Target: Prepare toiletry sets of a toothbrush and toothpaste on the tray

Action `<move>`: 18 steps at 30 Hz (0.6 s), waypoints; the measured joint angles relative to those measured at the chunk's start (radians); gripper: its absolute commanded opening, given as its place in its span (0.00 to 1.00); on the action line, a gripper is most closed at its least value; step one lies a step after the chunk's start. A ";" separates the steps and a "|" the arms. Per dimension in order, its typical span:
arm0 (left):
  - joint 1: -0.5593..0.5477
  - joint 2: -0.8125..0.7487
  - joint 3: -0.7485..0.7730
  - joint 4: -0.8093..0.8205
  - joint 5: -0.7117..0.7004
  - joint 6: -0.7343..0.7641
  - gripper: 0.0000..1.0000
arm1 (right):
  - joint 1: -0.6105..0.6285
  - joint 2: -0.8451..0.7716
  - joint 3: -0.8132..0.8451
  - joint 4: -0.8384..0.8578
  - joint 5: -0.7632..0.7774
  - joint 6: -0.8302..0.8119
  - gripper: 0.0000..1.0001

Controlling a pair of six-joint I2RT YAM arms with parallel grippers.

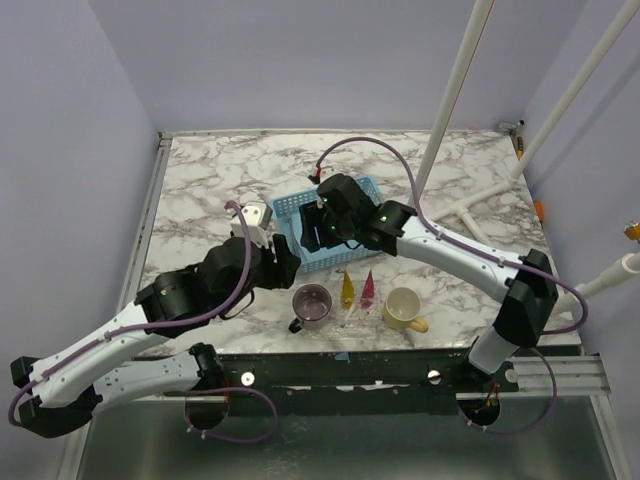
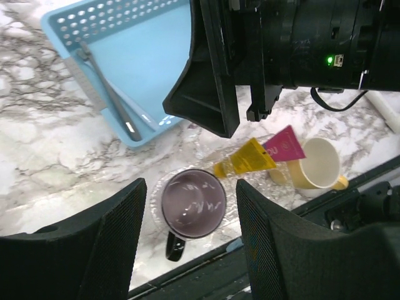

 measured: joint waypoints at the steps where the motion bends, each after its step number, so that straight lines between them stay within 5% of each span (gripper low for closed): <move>1: 0.034 -0.006 0.000 -0.003 0.006 0.003 0.59 | 0.000 0.025 0.016 0.000 0.000 -0.001 0.61; 14: 0.433 -0.074 -0.087 -0.013 0.218 0.087 0.58 | -0.026 0.360 0.226 -0.023 0.004 -0.011 0.55; 18: 0.478 -0.094 -0.139 0.003 0.241 0.102 0.59 | -0.032 0.416 0.241 -0.031 0.020 -0.011 0.53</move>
